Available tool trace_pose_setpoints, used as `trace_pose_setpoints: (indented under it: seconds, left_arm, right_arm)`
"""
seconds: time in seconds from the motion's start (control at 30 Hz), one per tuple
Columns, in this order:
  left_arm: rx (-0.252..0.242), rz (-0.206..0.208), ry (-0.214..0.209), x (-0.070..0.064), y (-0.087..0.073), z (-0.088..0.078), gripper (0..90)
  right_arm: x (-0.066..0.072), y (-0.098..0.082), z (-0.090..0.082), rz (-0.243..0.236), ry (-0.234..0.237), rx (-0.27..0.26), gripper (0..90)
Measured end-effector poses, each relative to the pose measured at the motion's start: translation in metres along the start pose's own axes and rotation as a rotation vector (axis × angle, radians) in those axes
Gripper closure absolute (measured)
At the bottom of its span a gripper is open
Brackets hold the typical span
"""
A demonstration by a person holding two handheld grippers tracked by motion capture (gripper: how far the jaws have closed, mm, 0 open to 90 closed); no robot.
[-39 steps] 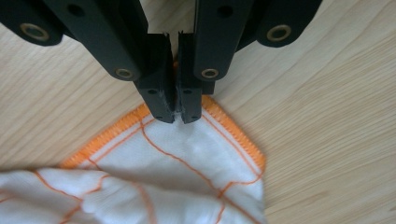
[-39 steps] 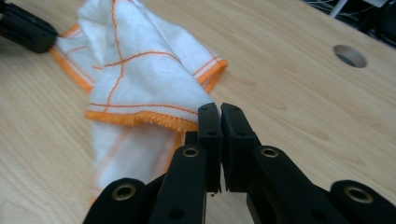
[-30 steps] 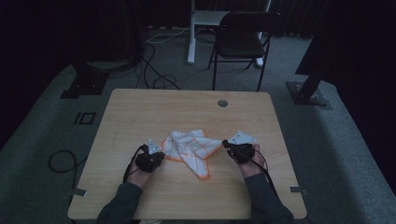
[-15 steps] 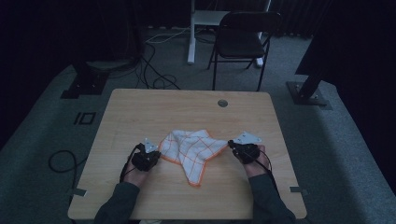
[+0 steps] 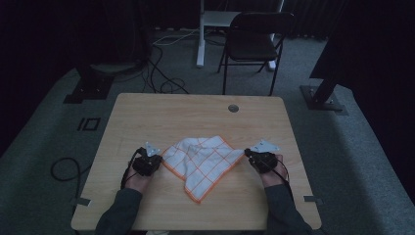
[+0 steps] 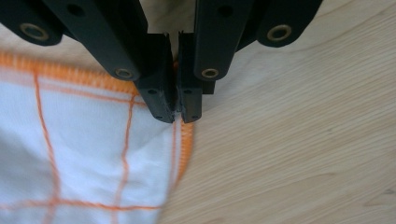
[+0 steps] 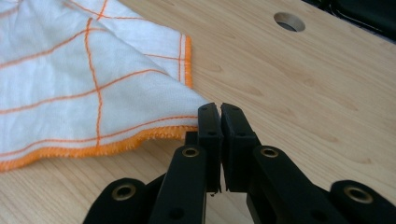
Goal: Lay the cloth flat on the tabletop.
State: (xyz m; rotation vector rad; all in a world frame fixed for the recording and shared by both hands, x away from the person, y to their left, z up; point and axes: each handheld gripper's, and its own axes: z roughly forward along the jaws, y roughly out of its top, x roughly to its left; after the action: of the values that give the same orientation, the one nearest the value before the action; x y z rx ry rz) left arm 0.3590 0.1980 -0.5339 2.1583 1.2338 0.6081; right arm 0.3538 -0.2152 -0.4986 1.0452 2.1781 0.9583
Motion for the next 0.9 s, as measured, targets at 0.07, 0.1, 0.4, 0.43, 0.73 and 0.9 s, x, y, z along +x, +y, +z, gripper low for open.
trace_pose_setpoints:
  seconds: [0.07,0.1,0.4,0.43,0.73,0.9]
  left_arm:
    - [0.0,-0.012,0.006,0.004,0.0,0.0,85.9]
    - [0.0,-0.019,0.007,0.006,0.0,0.001,85.7]
    - [-0.006,-0.012,0.024,-0.003,0.003,-0.004,79.6]
    - [-0.013,-0.01,0.022,-0.006,0.004,-0.006,79.0]
    - [-0.059,0.037,-0.02,-0.032,0.014,-0.018,73.7]
    - [-0.054,0.017,0.011,-0.024,0.014,-0.018,72.6]
  right_arm:
    - [-0.001,-0.003,-0.001,0.004,-0.003,0.001,87.9]
    - [-0.002,-0.004,-0.001,0.01,-0.003,0.002,87.9]
    - [0.001,-0.011,-0.001,0.008,0.008,0.017,87.7]
    - [0.001,-0.011,0.0,0.01,0.009,0.019,87.7]
    - [0.001,-0.012,0.0,0.007,0.009,0.02,87.6]
    - [0.001,-0.012,0.0,0.012,0.009,0.018,87.6]
